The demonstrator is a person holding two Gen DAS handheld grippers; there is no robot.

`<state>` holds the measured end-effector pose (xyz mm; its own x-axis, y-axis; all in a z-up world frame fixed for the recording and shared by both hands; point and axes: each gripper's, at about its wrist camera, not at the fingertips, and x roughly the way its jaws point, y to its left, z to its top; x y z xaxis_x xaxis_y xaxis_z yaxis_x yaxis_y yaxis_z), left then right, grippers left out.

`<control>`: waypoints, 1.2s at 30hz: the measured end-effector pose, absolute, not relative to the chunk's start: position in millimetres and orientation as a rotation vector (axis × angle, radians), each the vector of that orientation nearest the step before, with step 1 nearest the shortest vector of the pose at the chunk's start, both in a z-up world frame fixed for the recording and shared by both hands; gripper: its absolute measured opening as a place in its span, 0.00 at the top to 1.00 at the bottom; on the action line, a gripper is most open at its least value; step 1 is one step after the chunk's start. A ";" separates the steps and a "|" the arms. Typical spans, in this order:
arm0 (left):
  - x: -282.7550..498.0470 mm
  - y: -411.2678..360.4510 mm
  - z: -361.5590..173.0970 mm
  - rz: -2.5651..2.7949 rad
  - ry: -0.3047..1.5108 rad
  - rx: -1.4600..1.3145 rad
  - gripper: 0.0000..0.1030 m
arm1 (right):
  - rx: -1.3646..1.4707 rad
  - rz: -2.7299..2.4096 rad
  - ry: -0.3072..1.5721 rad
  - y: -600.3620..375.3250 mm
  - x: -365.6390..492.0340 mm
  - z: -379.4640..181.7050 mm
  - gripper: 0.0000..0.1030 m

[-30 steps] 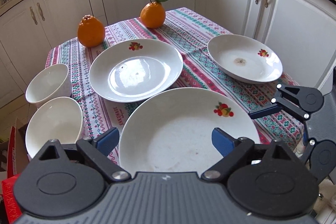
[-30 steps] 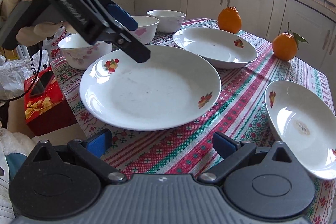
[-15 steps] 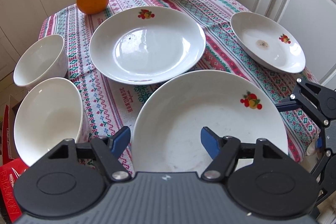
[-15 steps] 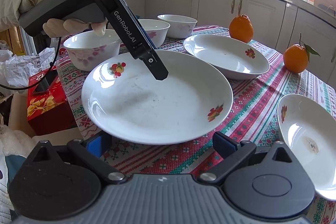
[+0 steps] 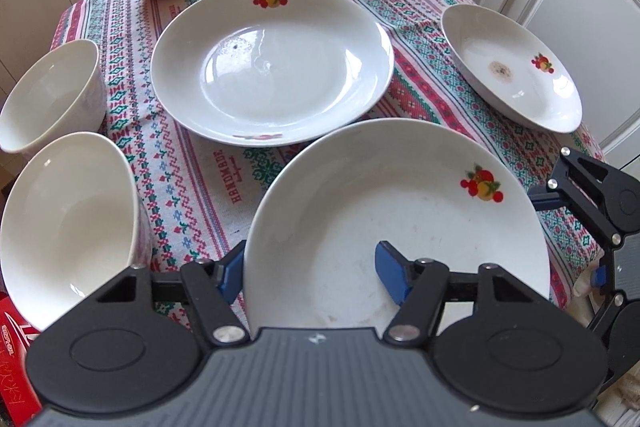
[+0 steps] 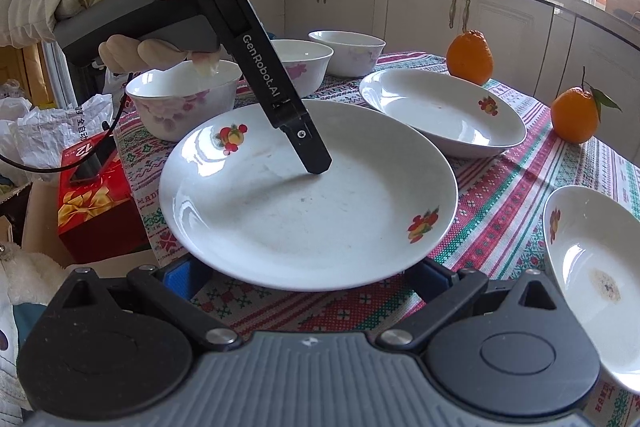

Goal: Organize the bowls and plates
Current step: 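Grasp the rim of the large white fruit-decal plate with the left gripper, then carry the large plate with the left gripper over the stained plate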

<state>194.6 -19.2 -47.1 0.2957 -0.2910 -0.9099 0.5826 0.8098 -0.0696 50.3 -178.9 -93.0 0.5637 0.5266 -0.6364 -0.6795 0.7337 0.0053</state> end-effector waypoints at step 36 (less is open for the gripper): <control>192.9 -64.9 -17.3 -0.656 1.056 0.326 0.37 | -0.250 0.654 0.617 -226.9 48.1 -65.9 0.00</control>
